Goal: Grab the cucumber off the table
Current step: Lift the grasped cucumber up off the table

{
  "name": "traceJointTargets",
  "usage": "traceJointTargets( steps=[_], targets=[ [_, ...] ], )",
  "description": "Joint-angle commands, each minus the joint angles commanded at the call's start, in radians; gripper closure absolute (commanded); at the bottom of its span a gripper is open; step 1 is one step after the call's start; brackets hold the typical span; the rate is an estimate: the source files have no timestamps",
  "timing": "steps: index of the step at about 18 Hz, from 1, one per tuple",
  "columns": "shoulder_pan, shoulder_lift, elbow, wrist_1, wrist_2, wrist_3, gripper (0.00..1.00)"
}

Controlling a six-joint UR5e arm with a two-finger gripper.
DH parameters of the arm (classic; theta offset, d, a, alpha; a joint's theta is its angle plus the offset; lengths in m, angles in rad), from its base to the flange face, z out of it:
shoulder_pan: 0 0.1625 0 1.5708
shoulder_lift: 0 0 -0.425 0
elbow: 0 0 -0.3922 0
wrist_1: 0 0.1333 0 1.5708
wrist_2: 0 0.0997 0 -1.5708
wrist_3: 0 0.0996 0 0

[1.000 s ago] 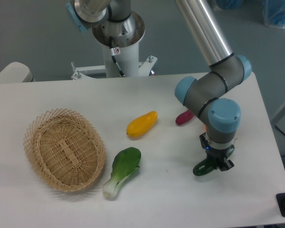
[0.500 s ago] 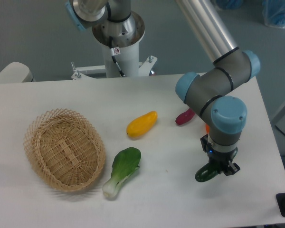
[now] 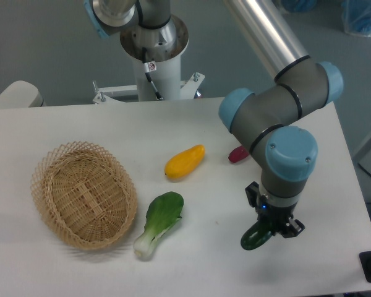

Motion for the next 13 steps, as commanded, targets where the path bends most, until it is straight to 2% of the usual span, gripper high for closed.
traceJointTargets(
  steps=[4,8,13],
  targets=[
    [-0.011,0.000,0.009,-0.003,0.008,0.006,1.00],
    [-0.011,0.000,0.029,-0.047,0.009,0.023,1.00],
    [-0.011,0.002,0.026,-0.048,0.009,0.032,1.00]
  ],
)
